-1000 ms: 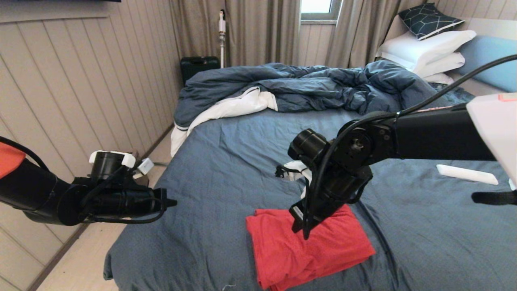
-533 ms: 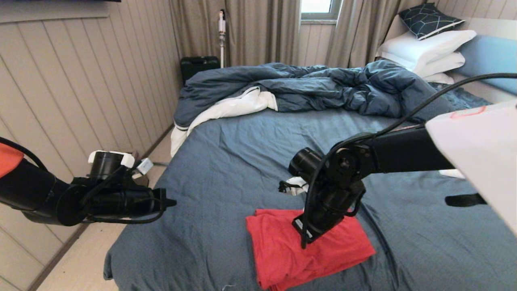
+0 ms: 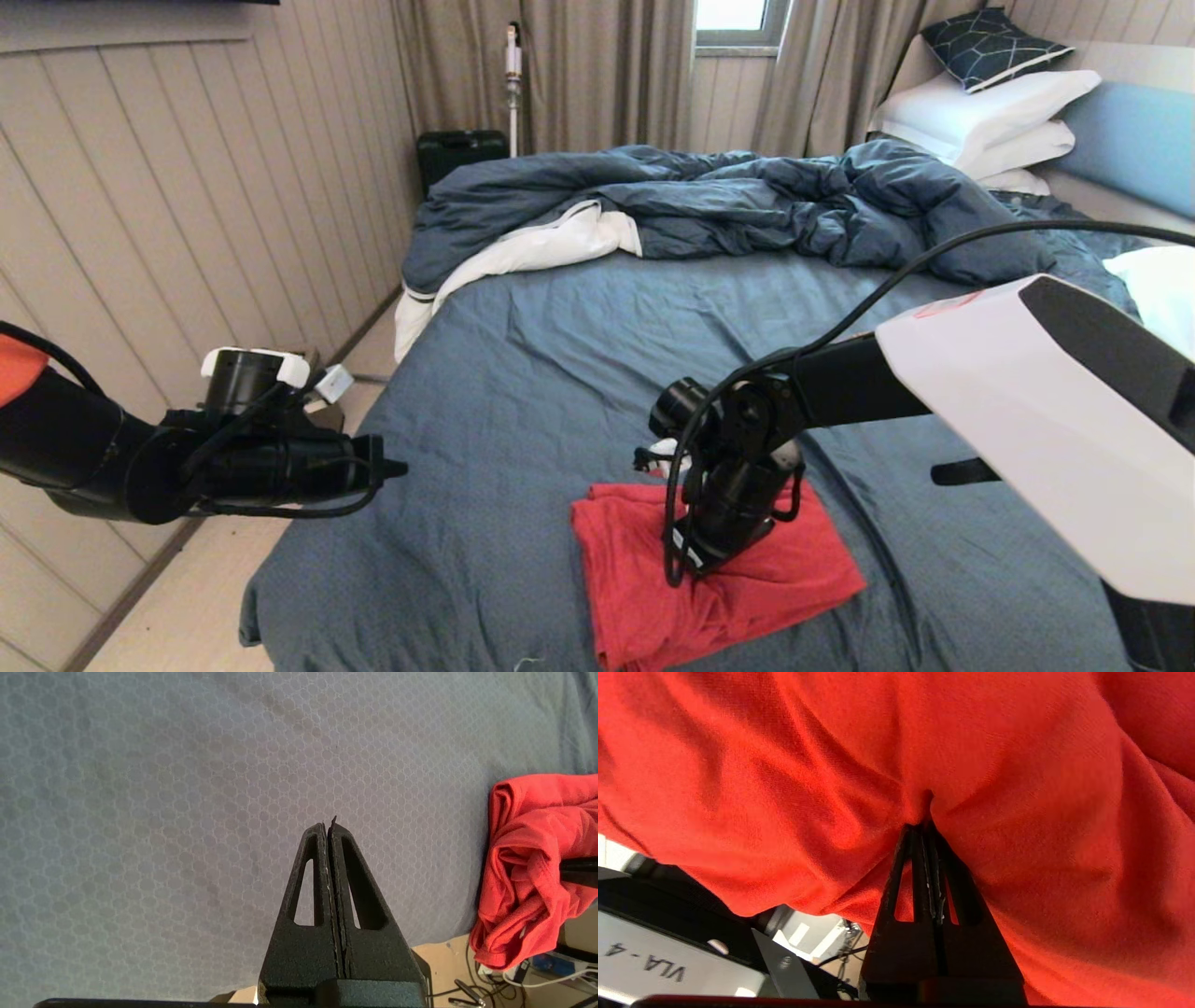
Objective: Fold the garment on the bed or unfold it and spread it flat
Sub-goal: Fold the red T-shirt
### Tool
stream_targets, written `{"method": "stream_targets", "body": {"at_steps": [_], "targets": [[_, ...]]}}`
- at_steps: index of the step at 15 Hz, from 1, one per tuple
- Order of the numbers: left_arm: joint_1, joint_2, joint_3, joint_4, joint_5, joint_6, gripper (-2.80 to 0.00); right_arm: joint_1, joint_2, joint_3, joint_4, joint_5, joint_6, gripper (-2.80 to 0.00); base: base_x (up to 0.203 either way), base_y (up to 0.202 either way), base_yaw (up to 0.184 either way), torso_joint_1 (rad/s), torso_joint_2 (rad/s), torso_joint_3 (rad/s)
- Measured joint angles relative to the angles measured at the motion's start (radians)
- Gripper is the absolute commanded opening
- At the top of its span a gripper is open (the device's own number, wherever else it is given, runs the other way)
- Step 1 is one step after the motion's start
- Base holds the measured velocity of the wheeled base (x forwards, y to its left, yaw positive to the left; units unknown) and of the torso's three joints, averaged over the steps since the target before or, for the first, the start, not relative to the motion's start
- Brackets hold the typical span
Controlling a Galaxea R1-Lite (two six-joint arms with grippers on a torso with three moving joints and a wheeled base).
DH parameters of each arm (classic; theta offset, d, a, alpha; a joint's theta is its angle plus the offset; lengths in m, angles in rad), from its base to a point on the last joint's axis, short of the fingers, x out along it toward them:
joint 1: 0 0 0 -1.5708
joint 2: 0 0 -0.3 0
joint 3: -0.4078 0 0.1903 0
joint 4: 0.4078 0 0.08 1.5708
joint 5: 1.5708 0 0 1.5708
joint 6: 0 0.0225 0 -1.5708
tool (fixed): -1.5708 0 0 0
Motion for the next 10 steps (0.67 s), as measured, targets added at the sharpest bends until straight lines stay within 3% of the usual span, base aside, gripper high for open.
{"method": "stream_targets", "body": {"at_steps": [10], "targets": [[0.001,-0.044,0.023,-0.001,-0.015,-0.001,-2.8,0.005,-0.293,0.045,0.007,-0.016,0.079,-2.8,0.0,0.0,0.0,0.0,0.0,0.0]]}}
